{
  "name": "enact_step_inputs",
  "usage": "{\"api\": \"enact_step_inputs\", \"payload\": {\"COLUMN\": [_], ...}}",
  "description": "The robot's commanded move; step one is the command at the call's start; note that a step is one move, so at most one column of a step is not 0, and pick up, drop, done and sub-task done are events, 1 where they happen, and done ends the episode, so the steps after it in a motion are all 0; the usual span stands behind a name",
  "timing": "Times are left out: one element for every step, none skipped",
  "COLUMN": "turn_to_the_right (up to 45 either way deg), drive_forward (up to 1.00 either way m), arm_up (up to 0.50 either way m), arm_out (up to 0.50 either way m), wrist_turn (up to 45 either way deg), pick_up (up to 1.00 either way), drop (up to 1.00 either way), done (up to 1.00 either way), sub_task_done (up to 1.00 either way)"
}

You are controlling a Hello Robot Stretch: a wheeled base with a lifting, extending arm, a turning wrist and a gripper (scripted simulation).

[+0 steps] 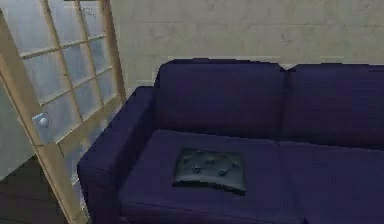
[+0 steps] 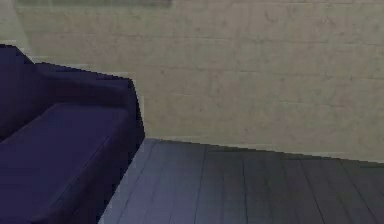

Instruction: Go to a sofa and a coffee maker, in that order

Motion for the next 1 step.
{"api": "enact_step_inputs", "payload": {"turn_to_the_right": [30.0], "drive_forward": [0.00], "arm_up": [0.00], "arm_out": [0.00], "wrist_turn": [0.0], "pick_up": [0.00], "drop": [0.00], "done": [0.00], "sub_task_done": [0.00]}}
